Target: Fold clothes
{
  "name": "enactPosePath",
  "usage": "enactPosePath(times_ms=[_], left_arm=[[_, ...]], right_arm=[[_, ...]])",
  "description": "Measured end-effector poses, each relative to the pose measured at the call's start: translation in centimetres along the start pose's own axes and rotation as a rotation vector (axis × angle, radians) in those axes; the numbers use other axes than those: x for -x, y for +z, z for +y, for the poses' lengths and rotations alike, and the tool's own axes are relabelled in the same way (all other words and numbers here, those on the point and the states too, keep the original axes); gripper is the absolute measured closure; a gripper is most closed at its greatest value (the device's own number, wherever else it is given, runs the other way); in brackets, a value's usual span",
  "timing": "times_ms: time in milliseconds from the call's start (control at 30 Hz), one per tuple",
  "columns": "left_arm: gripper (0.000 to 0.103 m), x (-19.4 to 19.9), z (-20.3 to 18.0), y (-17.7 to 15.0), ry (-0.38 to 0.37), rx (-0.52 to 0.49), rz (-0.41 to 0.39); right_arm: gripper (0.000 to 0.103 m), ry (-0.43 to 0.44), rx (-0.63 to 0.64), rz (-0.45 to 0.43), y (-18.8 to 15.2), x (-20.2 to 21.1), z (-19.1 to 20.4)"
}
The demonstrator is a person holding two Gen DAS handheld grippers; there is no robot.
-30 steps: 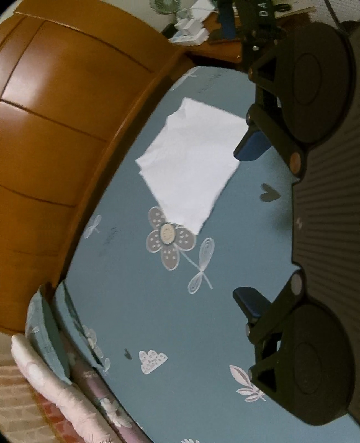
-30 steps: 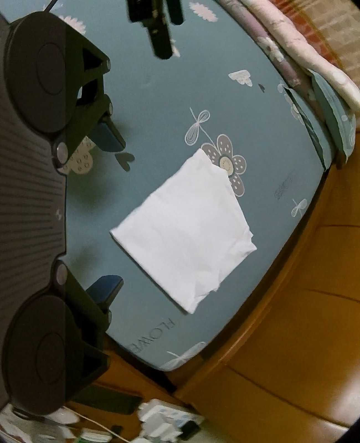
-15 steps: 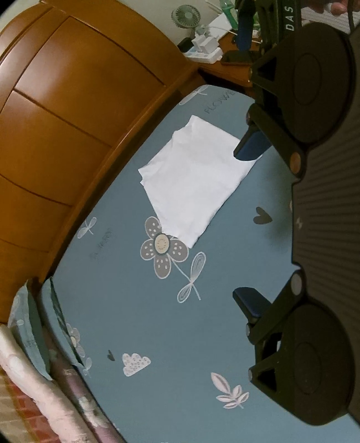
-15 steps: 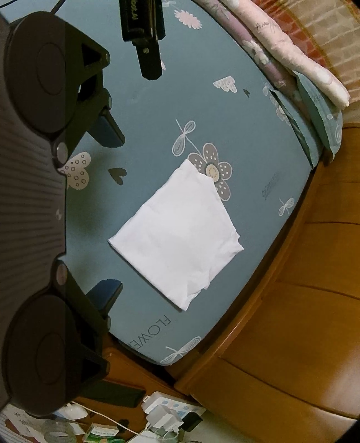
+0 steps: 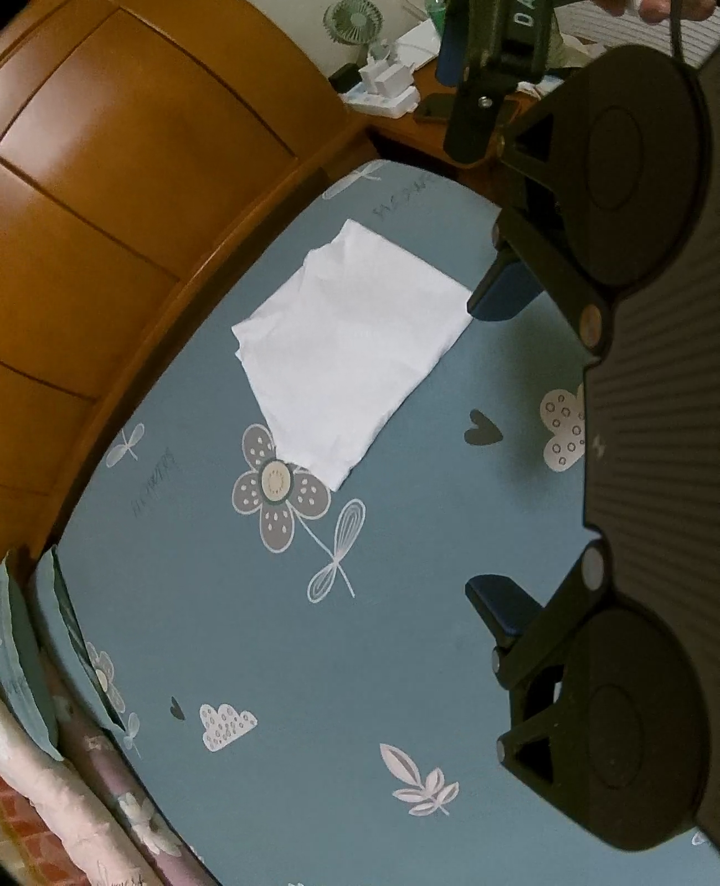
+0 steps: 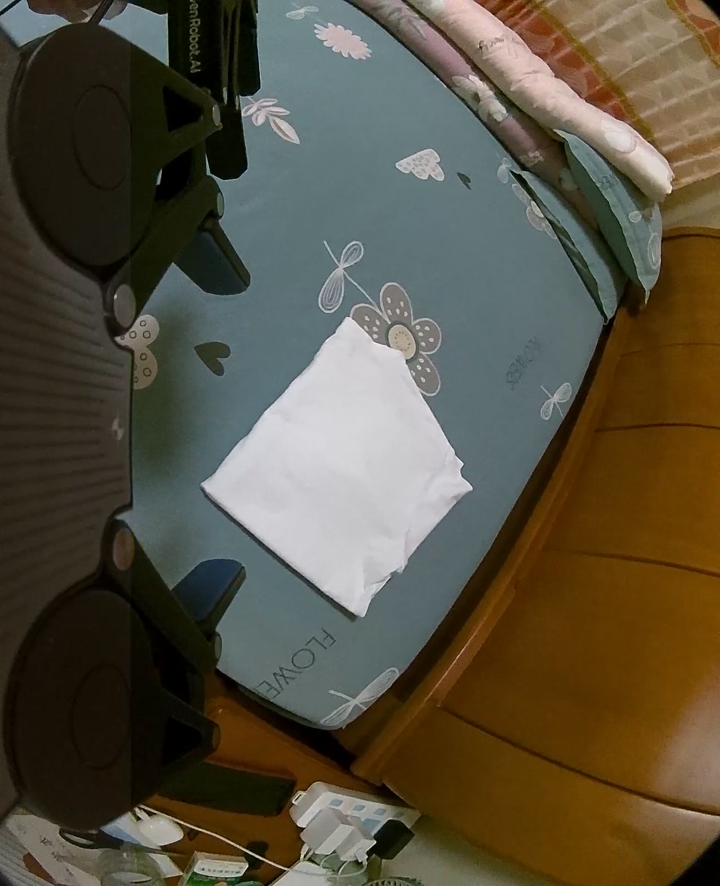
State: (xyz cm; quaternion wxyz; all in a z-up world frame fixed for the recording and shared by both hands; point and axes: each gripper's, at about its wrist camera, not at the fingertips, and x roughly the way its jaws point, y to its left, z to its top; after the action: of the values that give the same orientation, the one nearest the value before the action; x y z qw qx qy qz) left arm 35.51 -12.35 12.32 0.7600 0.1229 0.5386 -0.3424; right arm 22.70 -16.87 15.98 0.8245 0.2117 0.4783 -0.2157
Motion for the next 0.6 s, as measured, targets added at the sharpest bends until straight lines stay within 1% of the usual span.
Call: enactPosePath(times_ms=[133, 433, 600], left_arm=[[0.005, -0.21, -0.01, 0.41, 0.015, 0.005, 0.009], [0.005, -0.75, -0.1, 0.6, 0.02, 0.01, 0.041], [0.005, -0.94, -0.19, 0.77, 0.027, 0.012, 0.046]], right_arm=[[0.0, 0.0, 0.002, 0.002, 0.11, -0.12, 0.05], [0.0, -0.004, 0.005, 0.005, 0.36, -0.22, 0.08], [0.0, -0.003, 0.011, 0.01, 0.64, -0.45, 0.14]])
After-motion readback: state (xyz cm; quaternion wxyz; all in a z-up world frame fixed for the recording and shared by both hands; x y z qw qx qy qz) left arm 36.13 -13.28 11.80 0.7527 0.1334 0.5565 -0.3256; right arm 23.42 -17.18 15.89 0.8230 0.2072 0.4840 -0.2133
